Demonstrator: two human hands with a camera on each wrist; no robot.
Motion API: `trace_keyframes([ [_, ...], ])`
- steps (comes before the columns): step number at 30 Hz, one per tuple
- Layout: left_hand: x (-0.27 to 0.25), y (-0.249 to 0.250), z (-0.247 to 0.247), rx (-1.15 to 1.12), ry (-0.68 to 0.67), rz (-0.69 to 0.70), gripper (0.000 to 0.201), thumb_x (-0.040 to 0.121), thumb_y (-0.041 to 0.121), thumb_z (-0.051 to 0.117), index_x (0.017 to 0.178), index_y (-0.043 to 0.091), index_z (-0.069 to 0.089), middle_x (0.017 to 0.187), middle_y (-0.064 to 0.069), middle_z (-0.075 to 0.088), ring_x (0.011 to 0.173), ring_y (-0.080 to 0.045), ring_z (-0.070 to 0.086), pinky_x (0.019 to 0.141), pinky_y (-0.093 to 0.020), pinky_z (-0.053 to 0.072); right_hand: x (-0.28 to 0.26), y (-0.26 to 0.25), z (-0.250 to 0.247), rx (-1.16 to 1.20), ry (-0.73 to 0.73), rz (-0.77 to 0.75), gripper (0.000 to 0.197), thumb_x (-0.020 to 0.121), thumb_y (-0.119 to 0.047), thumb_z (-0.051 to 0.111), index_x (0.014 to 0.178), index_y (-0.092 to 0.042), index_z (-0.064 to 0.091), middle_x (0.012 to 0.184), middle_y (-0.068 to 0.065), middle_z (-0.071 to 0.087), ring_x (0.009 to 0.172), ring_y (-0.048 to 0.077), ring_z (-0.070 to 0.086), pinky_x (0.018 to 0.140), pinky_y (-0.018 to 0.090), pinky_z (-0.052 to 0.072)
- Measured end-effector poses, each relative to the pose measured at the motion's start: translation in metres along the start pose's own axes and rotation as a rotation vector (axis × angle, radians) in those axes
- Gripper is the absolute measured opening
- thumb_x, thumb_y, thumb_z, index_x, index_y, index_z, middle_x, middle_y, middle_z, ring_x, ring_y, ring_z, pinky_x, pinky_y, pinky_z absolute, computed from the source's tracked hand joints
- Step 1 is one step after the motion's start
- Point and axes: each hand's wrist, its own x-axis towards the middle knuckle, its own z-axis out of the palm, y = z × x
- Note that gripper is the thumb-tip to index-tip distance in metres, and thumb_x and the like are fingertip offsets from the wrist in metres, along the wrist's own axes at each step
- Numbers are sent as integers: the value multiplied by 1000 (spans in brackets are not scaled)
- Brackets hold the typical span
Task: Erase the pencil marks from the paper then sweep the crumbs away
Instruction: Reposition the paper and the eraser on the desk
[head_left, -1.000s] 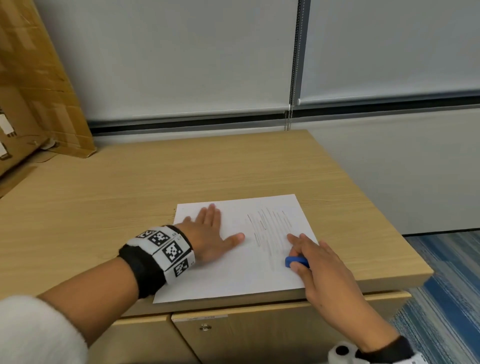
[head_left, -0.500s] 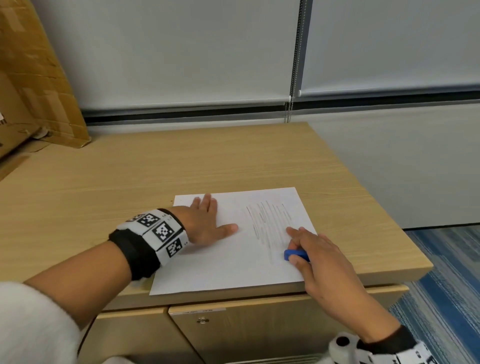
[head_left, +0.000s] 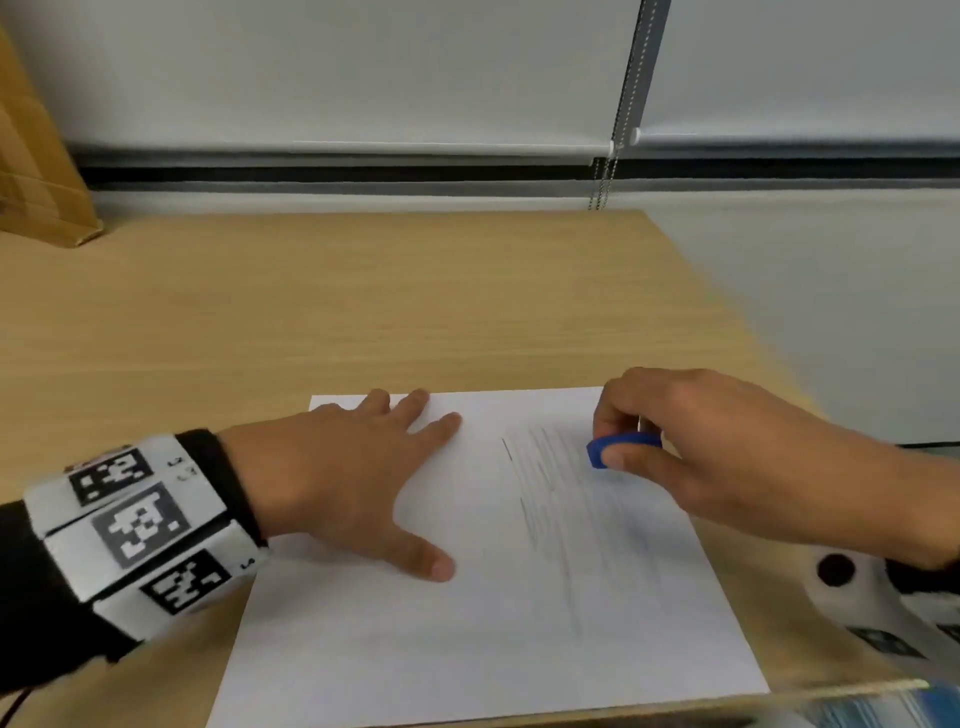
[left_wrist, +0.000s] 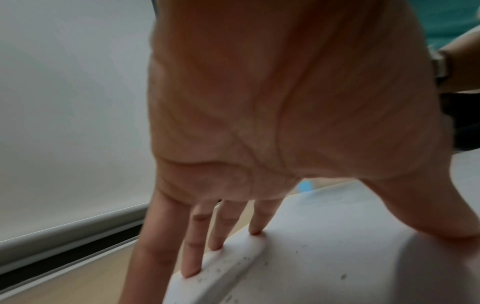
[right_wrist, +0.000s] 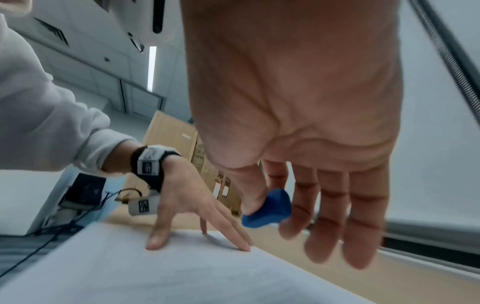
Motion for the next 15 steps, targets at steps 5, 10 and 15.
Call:
trace_keyframes([
  [5,7,4,-7,18,10,10,122,66,86,54,150,34,-19,159,7,-15,146,-21,4,110,-38,28,55,16,18,116,-42,-78,6,90,-36,60,87,-30,59,79,-10,64,71,5,55,62,20,46],
  [10,9,5,-10,-15,54,39,110,66,85,55,149,30,10,159,12,-6,139,-23,18,104,-41,38,72,8,26,126,-111,-131,6,92,-30,57,91,-24,60,90,-11,62,78,9,59,71,32,53],
  [15,11,7,-6,-26,76,35,114,65,86,54,152,33,4,161,11,-6,141,-26,15,105,-42,36,81,-4,25,-2,-131,-184,8,93,-32,56,90,-24,56,85,-9,60,75,13,55,68,32,49],
])
